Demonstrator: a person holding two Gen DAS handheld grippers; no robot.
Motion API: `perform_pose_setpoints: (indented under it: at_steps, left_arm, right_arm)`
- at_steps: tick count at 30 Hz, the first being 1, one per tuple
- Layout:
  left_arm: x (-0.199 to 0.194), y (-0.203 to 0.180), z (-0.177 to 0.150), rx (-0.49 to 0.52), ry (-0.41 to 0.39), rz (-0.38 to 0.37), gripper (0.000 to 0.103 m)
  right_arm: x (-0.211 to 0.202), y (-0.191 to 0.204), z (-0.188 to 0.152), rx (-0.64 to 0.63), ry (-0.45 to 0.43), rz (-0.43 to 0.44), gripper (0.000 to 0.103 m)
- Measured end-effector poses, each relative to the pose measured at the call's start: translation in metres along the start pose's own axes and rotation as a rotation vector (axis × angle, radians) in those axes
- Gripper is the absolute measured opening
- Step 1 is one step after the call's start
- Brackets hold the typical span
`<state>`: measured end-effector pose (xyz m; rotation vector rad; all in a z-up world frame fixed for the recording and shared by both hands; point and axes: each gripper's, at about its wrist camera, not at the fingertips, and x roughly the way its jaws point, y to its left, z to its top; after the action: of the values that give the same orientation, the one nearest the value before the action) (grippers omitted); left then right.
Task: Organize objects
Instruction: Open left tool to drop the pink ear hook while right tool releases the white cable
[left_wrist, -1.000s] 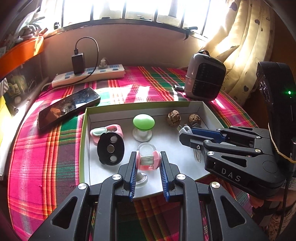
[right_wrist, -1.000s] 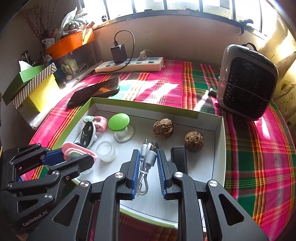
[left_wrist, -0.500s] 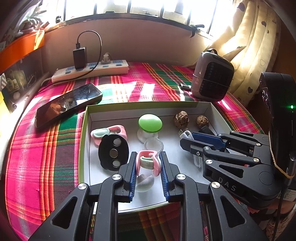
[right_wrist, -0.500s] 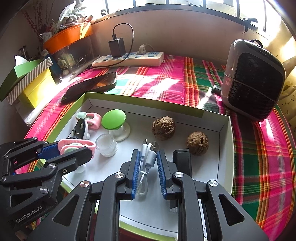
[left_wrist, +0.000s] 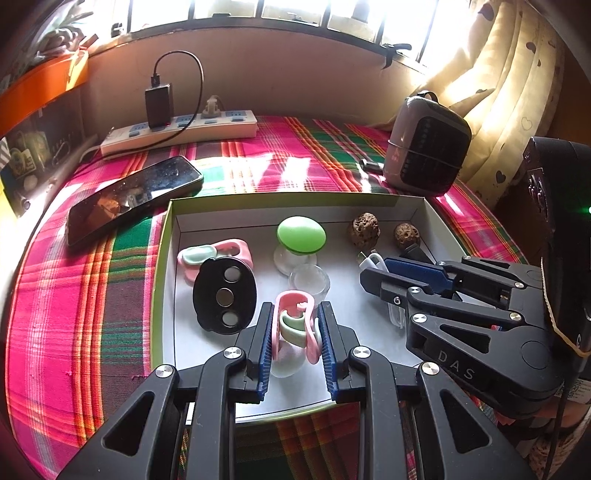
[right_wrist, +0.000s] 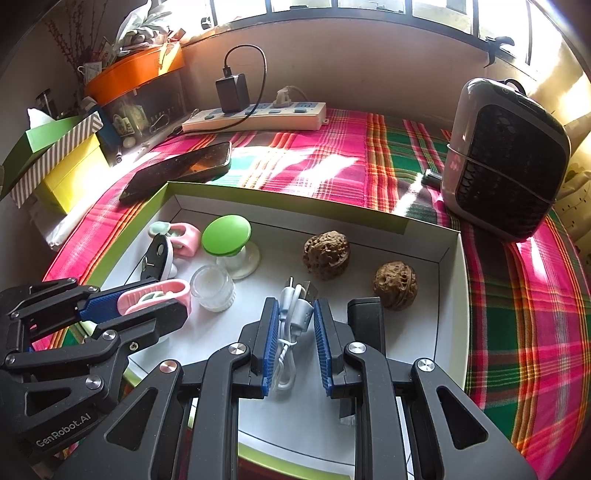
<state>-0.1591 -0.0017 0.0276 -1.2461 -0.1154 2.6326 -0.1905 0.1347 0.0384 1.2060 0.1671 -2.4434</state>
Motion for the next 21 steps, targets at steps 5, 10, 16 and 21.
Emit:
perform_pose_setpoints:
  at_steps: [5,10,16,21]
  left_arm:
    - [0.0017,0.0005,-0.0005,-0.002,0.008,0.003,0.021]
    - [0.0021,0.0001,-0.0003,0.0,0.01,0.005,0.022]
    - [0.0031,-0.0003,-0.0003,0.0,0.016,0.01,0.027]
    - [0.0034,0.0003,-0.0002,-0.003,0.017,0.011,0.03]
  right_arm:
    - [-0.0001,0.0003,-0.0002,0.0,0.0,-0.002,0.021]
    - [-0.0003,0.0003,0.0002,0.002,-0.001,-0.007,0.021]
    - [-0.0005,0.0002,0.0004,0.003,0.001,-0.006,0.021]
    - [-0.0008,-0.0001,0.0001,0.007,0.0,-0.002,0.023]
